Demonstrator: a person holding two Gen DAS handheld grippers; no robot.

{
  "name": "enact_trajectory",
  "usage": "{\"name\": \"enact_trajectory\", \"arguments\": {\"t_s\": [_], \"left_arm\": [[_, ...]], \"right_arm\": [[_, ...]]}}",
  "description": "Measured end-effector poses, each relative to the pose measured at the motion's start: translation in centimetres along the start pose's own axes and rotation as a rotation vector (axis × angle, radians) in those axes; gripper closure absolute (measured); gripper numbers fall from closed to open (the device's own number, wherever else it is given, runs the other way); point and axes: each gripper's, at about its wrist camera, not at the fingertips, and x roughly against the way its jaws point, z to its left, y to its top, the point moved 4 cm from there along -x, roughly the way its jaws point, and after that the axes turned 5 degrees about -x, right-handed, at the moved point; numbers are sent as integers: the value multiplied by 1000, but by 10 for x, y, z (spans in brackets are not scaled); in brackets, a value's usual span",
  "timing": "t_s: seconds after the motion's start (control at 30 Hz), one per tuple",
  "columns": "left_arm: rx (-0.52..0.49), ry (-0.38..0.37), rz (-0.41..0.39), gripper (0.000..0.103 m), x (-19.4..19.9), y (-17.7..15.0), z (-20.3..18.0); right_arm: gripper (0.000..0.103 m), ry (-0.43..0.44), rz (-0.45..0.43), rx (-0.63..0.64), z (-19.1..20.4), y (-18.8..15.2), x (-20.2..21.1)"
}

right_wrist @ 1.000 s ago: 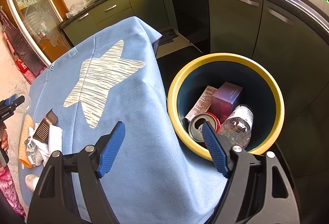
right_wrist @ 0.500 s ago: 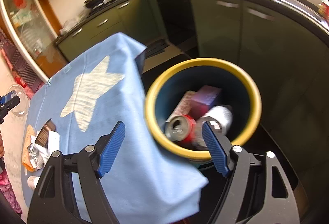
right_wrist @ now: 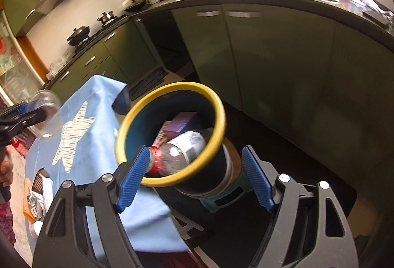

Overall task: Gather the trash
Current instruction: 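Carry the plastic cup to the bin and release it inside, then grasp the white tube on the cloth with the right gripper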

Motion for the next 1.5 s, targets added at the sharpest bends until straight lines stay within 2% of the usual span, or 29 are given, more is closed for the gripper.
{"name": "enact_trajectory", "arguments": {"t_s": [0.23,0.37,0.47,0.7,0.83,0.9,1.03,1.13,1.27,1.37,1.5], "left_arm": [[6,-133,70,24,-85,41,-36],[33,-125,90,20,-108,47,-33],[67,-137,42,15,-91,47,-25],[128,-106,-116,7,3,16,17],[214,-48,-239,5,71,-25,57],[265,15,-281,5,103,-53,80],[372,204,-348,5,161,-118,124],[469,304,-389,5,190,-167,154],[583,441,-430,5,209,-227,190],[662,508,-439,5,210,-268,216],[750,514,-444,5,204,-308,241]], "right_arm": [[30,-12,4,-40,-22,1,-1],[30,-13,3,-45,-24,0,0],[29,-10,6,-42,-25,0,-1],[29,22,23,-12,-7,-3,-8],[29,56,39,54,21,-8,-10],[29,84,48,105,40,-14,-10],[29,160,98,236,92,-32,-18],[29,215,151,339,137,-52,-26],[31,322,218,440,202,-88,-30],[44,386,279,516,244,-117,-29],[47,400,358,610,283,-155,-33]]}}
